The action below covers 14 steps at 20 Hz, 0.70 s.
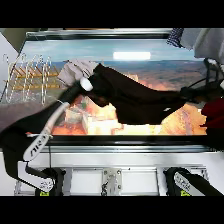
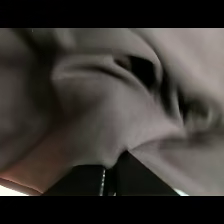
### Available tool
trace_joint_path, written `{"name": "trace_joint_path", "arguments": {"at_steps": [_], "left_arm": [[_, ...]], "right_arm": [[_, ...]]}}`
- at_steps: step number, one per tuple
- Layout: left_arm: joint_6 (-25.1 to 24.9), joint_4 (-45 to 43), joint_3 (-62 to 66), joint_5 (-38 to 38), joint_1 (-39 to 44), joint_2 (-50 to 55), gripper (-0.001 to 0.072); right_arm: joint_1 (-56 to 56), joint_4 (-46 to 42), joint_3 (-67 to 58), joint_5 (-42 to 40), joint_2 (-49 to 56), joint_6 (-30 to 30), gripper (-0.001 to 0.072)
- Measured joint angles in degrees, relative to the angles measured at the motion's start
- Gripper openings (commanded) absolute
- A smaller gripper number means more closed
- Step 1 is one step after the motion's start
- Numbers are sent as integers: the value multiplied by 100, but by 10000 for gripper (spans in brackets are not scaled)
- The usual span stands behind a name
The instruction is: Fold the clothes and pants, and hang the long-sleeved shirts on hangers.
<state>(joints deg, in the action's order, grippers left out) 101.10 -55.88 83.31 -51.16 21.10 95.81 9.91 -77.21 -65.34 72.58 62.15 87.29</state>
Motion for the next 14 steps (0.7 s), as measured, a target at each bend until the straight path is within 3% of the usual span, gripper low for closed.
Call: {"name": "trace_joint_path", "arguments": {"at_steps": [3,7,8,9,10,14], "left_arm": [[-203,-315,903,-603,-752,-175,21],[-616,-527,1464,-1158,-1091,-225,42],[-702,-590,1528,-1259,-1102,-210,296],[-743,-658,1569,-1325,-1097,-186,649],[-780,-732,1602,-1394,-1088,-162,677],[-822,-1014,1604,-1593,-1067,-249,677]], "right_arm": [[-595,815,1086,-127,-638,-9,23],[-1790,1556,2229,-879,-1130,151,33],[-2037,1635,2376,-1080,-1156,192,122],[-2232,1685,2485,-1296,-1163,229,413],[-2382,1720,2564,-1510,-1161,238,581],[-2524,1355,2527,-1932,-1158,264,581]]}}
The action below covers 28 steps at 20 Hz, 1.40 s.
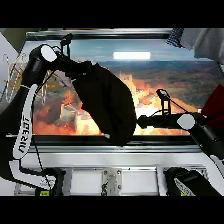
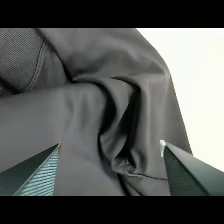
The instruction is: Fold the clothes and pants, and hang the long-sleeved shirts on hangers.
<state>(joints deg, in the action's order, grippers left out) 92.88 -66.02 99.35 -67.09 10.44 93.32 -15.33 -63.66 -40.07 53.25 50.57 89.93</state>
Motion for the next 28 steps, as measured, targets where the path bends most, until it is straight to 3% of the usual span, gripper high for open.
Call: {"name": "trace_joint_path", "arguments": {"at_steps": [6,11,13,18,20,21,23,24,25,28], "left_arm": [[278,-658,-1563,72,-140,-745,677],[765,-649,-3108,708,-621,-892,677],[778,-306,-3462,962,-807,-763,677],[70,988,-3794,1528,-925,-393,677],[-162,1381,-3827,1742,-859,-308,675],[-238,1517,-3840,1843,-826,-278,535],[-334,1707,-3851,2020,-787,-245,163],[-356,1766,-3856,2079,-776,-234,46],[-391,1816,-3858,2135,-769,-225,21],[-428,1880,-3864,2245,-765,-262,20]], "right_arm": [[492,-728,-179,354,155,120,580],[684,-319,-205,286,1029,-212,574],[706,17,-208,122,1432,-413,487],[643,1137,-208,-299,2310,-1034,487],[549,1515,-210,-446,2590,-1241,437],[492,1650,-210,-503,2697,-1318,434],[367,1832,-227,-619,2865,-1462,140],[313,1893,-247,-671,2918,-1504,82],[264,1939,-284,-715,2959,-1547,23],[197,1818,-540,-726,2975,-1609,22]]}}
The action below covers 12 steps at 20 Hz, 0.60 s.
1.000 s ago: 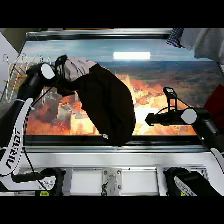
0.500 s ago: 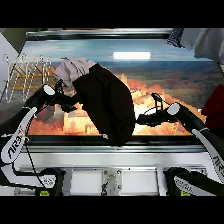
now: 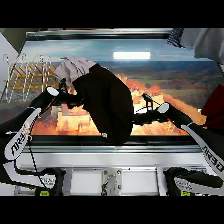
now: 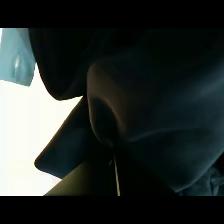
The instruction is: Fold the clothes and pants, and hang the long-sleeved shirts on hangers.
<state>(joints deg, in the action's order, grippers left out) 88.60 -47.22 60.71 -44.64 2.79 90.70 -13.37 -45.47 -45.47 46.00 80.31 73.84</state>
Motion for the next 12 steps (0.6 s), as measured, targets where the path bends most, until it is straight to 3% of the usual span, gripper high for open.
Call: {"name": "trace_joint_path", "arguments": {"at_steps": [7,12], "left_arm": [[-212,-83,1119,-304,-378,-1580,20],[-367,-114,2662,-868,-361,-3005,21]], "right_arm": [[122,-1849,-2533,1434,-1296,164,22],[146,-2277,-4284,1816,-2704,734,22]]}}
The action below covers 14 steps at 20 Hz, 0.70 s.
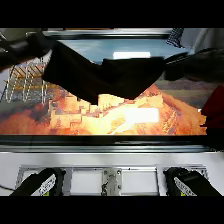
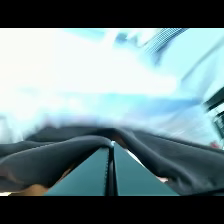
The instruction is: Fold the clothes and pants, and hang the long-sleeved shirts on hangers.
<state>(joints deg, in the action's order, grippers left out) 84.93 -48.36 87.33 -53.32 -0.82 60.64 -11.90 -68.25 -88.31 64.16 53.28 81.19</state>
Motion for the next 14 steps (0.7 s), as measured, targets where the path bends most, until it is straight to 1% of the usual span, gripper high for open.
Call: {"name": "trace_joint_path", "arguments": {"at_steps": [4,6,8,11,14], "left_arm": [[-42,0,636,-122,295,-713,20],[-39,-94,625,-238,450,-881,21],[72,-328,380,-466,599,-914,21],[267,-632,-223,-957,820,-634,21],[376,-758,-931,-1294,1158,35,21]], "right_arm": [[2,-310,-452,50,-802,758,22],[2,-603,-487,431,-951,1244,22],[2,-922,-334,1078,-946,1609,22],[2,-1139,326,1895,-785,1834,23],[2,-1381,1272,1950,-411,1834,24]]}}
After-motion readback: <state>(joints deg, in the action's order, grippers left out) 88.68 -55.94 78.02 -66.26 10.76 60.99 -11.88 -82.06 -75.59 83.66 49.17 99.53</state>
